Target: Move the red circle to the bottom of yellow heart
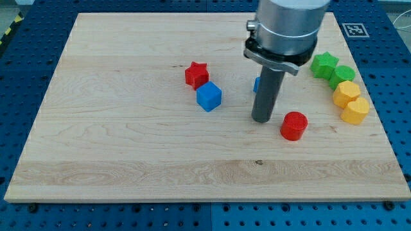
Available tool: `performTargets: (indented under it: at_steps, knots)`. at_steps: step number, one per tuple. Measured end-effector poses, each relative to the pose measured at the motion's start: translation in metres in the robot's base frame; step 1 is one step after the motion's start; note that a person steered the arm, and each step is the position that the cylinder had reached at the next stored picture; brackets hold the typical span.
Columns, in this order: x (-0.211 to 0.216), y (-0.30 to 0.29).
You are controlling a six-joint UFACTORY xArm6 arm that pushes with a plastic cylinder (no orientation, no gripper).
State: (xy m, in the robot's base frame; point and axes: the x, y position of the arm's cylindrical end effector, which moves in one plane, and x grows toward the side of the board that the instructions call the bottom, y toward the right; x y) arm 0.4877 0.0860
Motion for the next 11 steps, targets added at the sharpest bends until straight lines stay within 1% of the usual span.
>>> performTargets:
  at_steps: [1,2,4,5,6,7,9,10,11]
  knots:
    - [0.010,0.003]
    - [0.018,0.023]
    - [0.019,0.067]
    - [0.024,0.066]
    - [0.048,0.052]
    - [0.051,0.062]
    - [0.049,0.106]
    - [0.049,0.106]
    - [0.044,0.083]
